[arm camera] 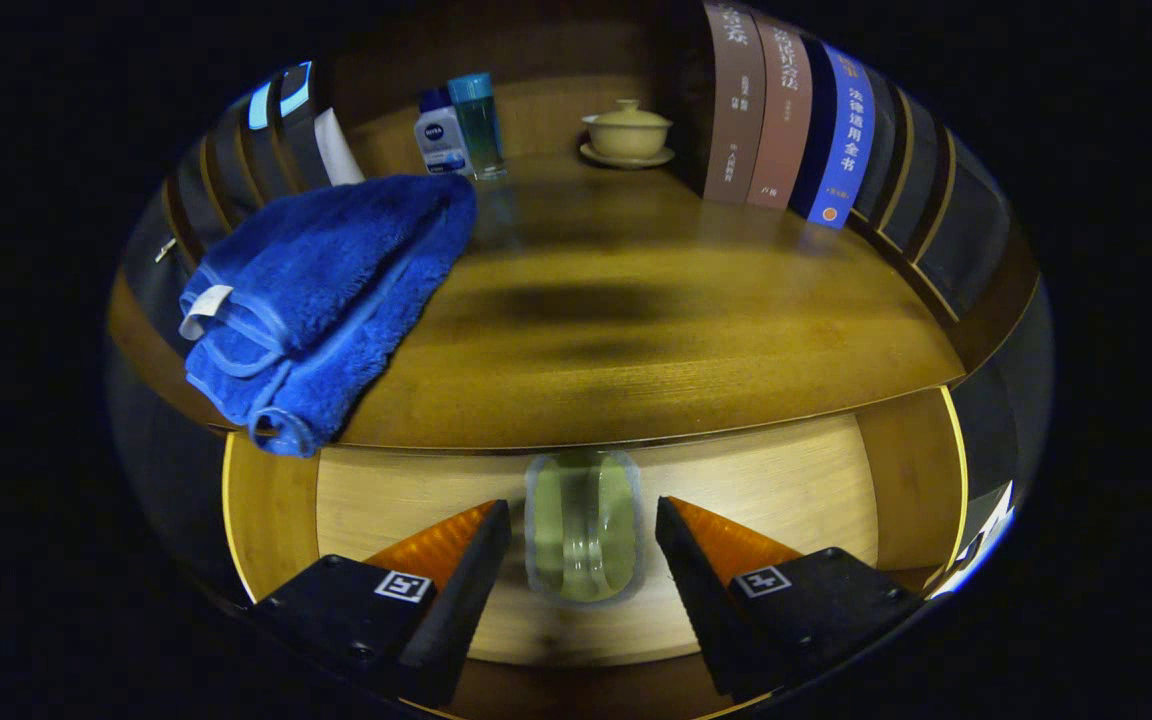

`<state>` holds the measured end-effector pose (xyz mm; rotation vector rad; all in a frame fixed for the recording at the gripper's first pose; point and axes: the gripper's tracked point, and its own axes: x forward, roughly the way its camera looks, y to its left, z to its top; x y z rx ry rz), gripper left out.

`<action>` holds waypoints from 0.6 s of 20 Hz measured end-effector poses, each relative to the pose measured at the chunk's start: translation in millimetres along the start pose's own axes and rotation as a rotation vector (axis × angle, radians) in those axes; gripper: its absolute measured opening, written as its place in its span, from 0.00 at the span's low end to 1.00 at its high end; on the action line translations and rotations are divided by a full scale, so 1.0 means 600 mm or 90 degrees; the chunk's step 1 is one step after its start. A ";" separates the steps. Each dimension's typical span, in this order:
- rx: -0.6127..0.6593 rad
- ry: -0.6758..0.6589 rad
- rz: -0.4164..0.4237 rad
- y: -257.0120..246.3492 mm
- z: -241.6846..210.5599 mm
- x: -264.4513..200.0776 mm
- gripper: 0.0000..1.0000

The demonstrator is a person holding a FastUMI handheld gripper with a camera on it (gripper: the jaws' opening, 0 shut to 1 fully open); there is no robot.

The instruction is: Pull open the drawer, take out the items inside it, and place them on the countertop above the cabinet.

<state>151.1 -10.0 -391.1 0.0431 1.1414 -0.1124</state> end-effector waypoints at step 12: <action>-0.012 0.051 -0.022 -0.010 -0.013 0.039 0.31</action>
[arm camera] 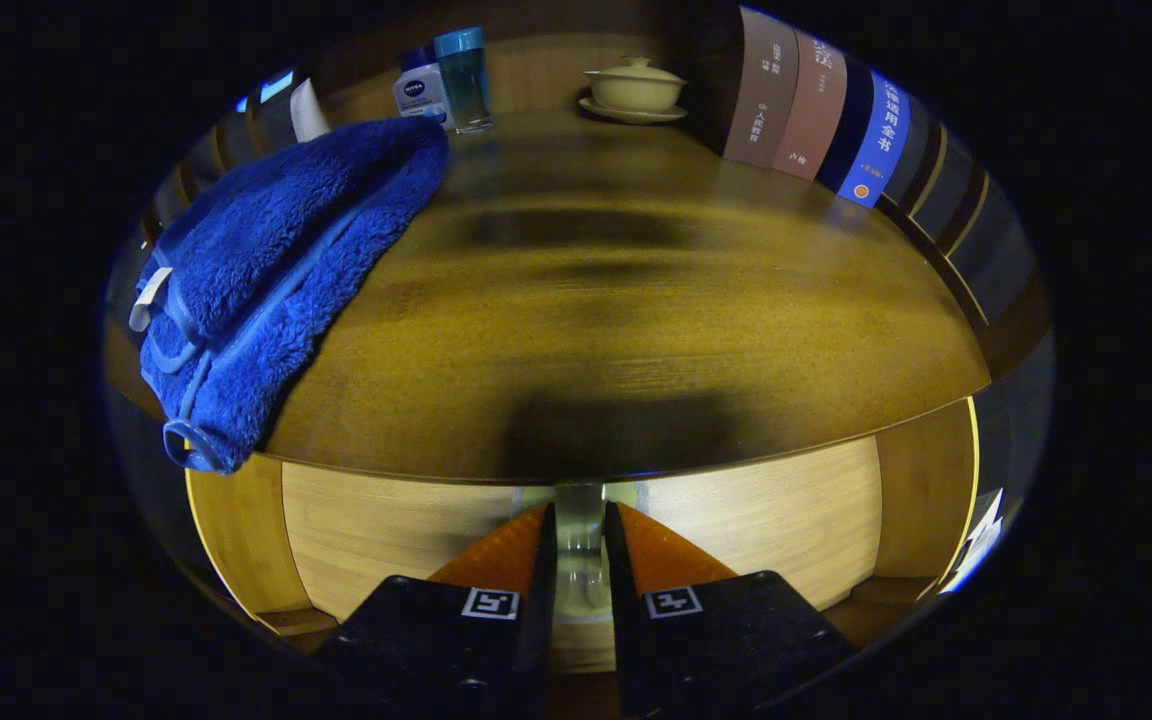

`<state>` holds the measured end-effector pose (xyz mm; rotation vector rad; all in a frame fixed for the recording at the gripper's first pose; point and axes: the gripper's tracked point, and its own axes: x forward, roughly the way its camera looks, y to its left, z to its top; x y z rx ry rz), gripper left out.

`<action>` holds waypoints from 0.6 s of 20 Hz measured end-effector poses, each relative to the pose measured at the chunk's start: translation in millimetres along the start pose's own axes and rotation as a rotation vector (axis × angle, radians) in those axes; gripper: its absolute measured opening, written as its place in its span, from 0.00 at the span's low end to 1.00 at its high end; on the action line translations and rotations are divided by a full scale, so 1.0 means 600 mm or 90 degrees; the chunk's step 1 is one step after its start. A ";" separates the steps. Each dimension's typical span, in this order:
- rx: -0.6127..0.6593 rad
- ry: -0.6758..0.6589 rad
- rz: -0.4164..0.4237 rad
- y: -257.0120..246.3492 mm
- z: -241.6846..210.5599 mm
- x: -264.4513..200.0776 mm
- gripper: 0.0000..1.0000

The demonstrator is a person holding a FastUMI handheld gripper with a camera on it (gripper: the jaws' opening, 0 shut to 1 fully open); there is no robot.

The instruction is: Pull open the drawer, take out the items inside it, and place them on the countertop above the cabinet.

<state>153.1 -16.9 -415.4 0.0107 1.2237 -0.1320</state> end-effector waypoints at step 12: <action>0.011 -0.014 0.026 0.002 0.005 -0.023 0.12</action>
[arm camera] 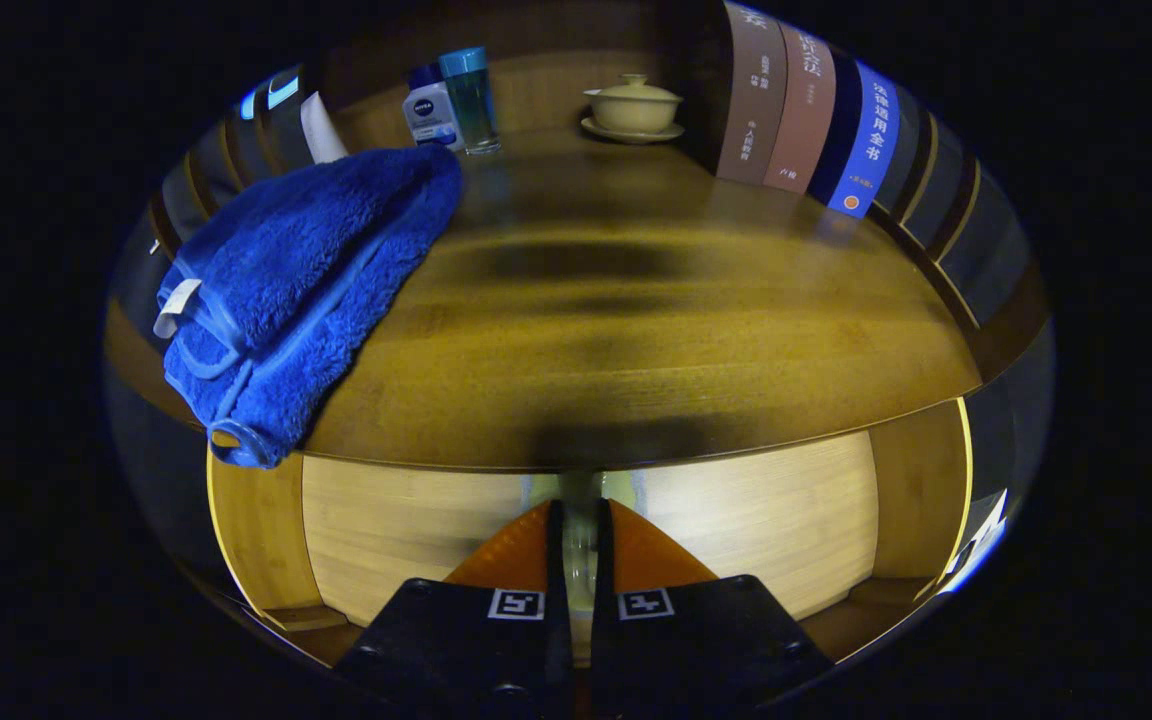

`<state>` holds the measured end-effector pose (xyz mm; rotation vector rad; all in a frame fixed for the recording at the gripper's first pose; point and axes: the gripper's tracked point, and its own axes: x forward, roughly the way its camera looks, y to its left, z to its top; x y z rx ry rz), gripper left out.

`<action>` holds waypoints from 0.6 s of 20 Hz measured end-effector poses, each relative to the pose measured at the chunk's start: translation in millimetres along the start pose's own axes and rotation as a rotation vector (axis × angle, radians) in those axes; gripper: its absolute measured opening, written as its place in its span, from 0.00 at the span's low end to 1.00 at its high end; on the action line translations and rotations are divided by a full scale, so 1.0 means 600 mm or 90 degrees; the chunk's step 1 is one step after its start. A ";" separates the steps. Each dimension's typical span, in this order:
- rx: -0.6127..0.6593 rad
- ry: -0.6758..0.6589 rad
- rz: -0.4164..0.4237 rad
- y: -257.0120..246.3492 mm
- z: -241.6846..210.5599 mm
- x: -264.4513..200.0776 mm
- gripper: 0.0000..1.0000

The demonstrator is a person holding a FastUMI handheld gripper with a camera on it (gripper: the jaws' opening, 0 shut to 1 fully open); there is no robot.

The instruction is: Pull open the drawer, take out the items inside it, and place them on the countertop above the cabinet.

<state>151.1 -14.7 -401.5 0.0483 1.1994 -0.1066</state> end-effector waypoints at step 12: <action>0.010 -0.093 0.049 0.004 0.001 -0.154 0.12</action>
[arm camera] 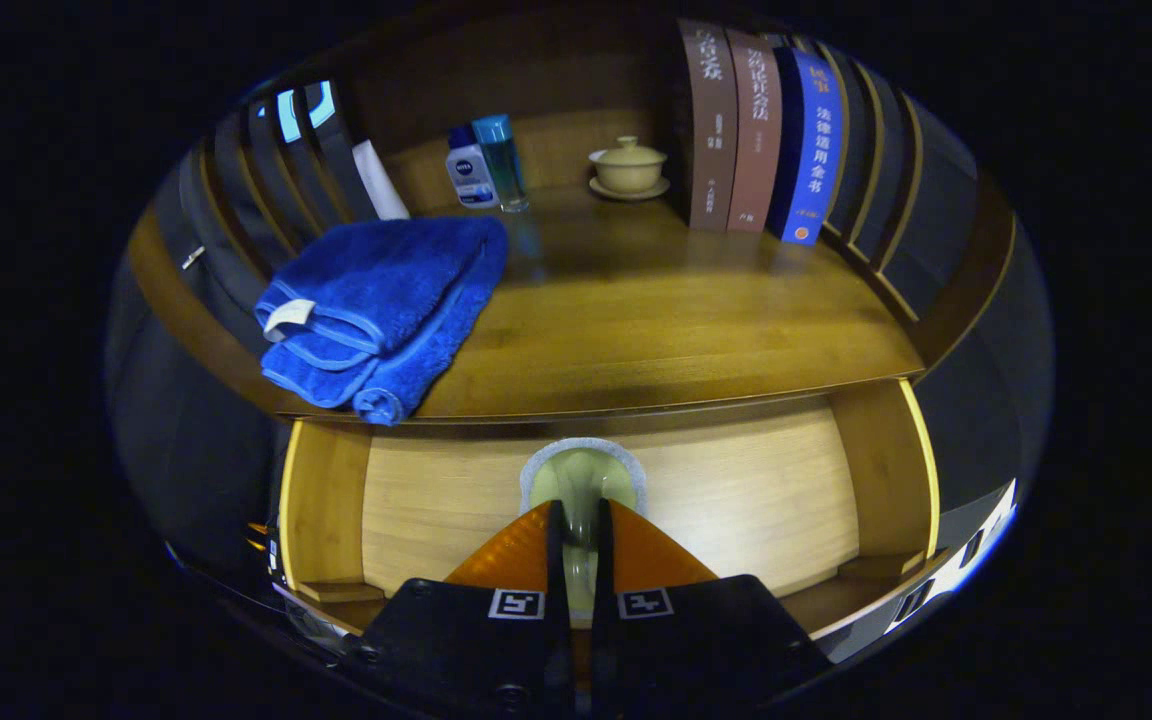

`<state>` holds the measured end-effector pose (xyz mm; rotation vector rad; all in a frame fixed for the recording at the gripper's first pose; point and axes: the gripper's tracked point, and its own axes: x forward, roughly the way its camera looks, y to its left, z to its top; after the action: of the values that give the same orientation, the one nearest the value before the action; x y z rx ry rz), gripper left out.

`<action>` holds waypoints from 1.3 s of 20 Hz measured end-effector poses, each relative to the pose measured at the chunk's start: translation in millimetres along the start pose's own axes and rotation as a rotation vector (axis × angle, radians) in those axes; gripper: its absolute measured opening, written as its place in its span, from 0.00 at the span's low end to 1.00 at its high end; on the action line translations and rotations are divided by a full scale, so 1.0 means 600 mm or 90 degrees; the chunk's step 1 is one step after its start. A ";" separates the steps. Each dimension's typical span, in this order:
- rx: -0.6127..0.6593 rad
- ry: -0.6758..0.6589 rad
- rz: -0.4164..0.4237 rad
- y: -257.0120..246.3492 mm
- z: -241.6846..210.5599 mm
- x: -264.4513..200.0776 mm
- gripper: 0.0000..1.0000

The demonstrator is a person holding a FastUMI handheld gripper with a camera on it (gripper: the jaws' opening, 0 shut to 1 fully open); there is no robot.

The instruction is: Pull open the drawer, take out the items inside it, and place them on the countertop above the cabinet.

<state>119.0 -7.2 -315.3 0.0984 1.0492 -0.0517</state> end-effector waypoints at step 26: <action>0.017 -0.095 0.004 0.018 0.308 0.105 0.15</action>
<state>311.0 -15.8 -278.0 0.1197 0.8993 -0.0667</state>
